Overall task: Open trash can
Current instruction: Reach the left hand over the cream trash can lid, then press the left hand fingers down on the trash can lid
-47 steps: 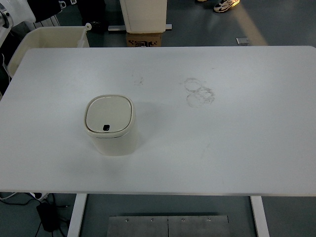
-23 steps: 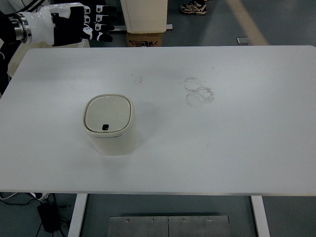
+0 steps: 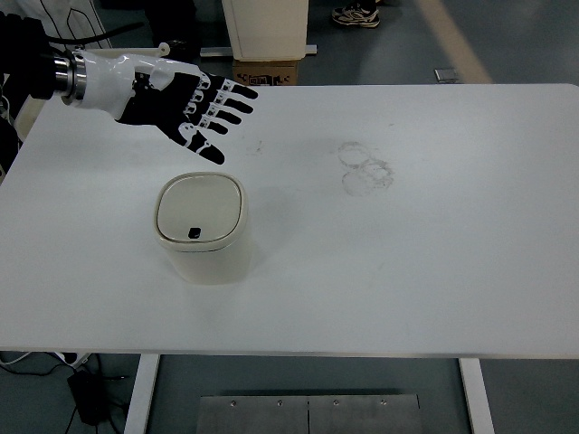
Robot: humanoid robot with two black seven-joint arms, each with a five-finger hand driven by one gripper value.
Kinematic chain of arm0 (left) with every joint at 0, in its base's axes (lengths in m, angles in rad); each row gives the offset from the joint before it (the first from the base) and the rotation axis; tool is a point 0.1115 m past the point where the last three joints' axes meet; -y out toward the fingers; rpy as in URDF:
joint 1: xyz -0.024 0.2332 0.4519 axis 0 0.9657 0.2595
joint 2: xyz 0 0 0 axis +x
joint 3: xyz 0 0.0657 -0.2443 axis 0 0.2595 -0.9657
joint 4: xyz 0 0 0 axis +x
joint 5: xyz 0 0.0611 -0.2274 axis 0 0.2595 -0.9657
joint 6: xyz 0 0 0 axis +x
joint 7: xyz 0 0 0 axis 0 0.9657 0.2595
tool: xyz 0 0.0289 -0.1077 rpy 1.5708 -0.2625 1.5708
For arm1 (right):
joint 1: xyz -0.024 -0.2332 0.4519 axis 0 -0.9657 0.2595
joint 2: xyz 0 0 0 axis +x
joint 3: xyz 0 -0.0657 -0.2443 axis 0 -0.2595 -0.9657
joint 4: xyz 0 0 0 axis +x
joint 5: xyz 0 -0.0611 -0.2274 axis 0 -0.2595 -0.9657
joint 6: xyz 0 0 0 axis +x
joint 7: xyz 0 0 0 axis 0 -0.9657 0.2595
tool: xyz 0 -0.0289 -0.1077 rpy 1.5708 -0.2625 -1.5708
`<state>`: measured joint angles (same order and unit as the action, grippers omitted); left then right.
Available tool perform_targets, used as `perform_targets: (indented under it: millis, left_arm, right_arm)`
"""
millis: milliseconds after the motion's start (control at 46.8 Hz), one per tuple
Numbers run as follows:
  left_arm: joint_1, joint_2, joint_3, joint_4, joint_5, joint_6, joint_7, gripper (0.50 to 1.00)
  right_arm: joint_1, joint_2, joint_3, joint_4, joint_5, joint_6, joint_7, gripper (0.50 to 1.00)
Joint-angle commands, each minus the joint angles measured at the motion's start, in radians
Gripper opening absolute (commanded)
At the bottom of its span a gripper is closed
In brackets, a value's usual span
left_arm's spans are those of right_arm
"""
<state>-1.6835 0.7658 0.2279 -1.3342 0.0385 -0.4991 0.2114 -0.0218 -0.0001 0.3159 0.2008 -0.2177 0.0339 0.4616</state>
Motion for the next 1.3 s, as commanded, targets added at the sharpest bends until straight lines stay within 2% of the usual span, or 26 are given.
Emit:
perform_targets:
  millis: [0,214,342,684,1282]
  left_arm:
    - [-0.042,-0.002,0.039,-0.022,0.015,-0.015,0.002,1.000]
    - [-0.142,-0.006,0.122,-0.036,0.038,-0.112,0.028,1.000]
    - [-0.186,-0.008,0.154,-0.042,0.064,-0.112,0.029,1.000]
    - [-0.189,-0.010,0.225,-0.049,0.133,-0.112,0.042,1.000]
    - [-0.265,0.047,0.318,-0.195,0.135,-0.112,0.042,1.000]
  right_arm:
    - [0.002,0.000,0.000,0.000,0.000,0.000,0.000,0.991]
    - [0.002,0.000,0.000,0.000,0.000,0.000,-0.014,0.991]
    - [0.009,0.000,0.000,0.000,0.000,0.000,-0.037,0.991]
    - [0.045,0.000,0.000,0.002,0.000,0.001,-0.038,0.991]
    - [0.068,0.000,0.000,0.002,0.000,0.001,-0.038,0.993]
